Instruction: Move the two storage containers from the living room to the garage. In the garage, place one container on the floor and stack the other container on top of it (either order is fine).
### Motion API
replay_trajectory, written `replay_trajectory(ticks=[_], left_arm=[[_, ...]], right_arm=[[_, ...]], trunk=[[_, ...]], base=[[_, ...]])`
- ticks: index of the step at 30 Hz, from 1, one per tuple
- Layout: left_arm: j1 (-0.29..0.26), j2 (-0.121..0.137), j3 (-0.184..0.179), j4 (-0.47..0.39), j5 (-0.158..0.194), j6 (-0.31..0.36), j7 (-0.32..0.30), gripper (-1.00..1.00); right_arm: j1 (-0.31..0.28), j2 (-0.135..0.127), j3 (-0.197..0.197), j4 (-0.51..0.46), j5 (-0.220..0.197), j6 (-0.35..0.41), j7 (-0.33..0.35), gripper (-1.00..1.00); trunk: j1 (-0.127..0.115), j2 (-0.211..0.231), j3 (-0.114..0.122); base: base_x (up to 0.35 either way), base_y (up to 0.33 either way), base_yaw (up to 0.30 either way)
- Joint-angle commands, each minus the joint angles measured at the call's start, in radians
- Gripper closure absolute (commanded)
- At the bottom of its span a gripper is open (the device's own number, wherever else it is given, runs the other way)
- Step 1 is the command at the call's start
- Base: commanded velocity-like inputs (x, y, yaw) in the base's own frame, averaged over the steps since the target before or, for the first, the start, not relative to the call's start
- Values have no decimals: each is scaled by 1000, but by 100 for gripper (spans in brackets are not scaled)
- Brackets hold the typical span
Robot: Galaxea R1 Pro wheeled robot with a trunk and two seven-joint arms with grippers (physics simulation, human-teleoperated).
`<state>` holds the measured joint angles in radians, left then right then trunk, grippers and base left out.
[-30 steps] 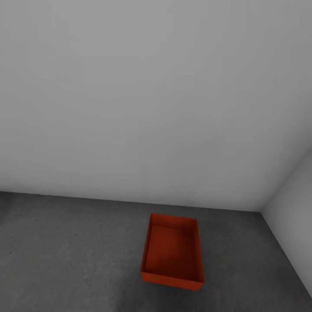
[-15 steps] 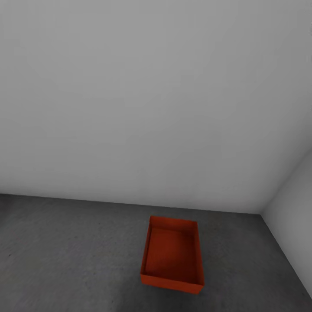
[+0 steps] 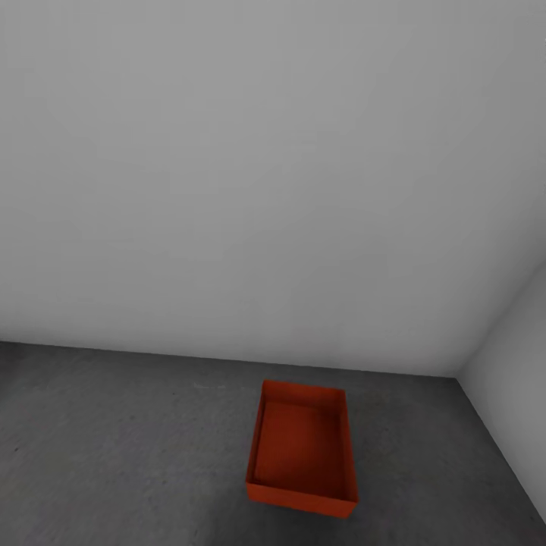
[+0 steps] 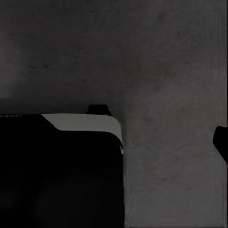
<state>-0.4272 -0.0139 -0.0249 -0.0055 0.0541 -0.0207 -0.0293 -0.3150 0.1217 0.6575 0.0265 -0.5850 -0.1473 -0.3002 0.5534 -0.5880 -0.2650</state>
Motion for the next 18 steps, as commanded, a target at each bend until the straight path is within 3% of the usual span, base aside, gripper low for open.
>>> replay_trajectory(ticks=[1,6,18], left_arm=[[-1,0,-3,1,6,-2,-3,-100],[-1,0,-3,1,6,-2,-3,-100],[-1,0,-3,1,6,-2,-3,-100]], right_arm=[[-1,-21,9,3,-8,-7,0,-100],[-1,-47,10,4,-8,-7,-1,-100],[-1,-50,10,4,-9,-8,-1,-100]], trunk=[[0,-1,-1],[0,-1,-1],[0,-1,-1]], base=[[0,0,0],[0,0,0],[0,0,0]])
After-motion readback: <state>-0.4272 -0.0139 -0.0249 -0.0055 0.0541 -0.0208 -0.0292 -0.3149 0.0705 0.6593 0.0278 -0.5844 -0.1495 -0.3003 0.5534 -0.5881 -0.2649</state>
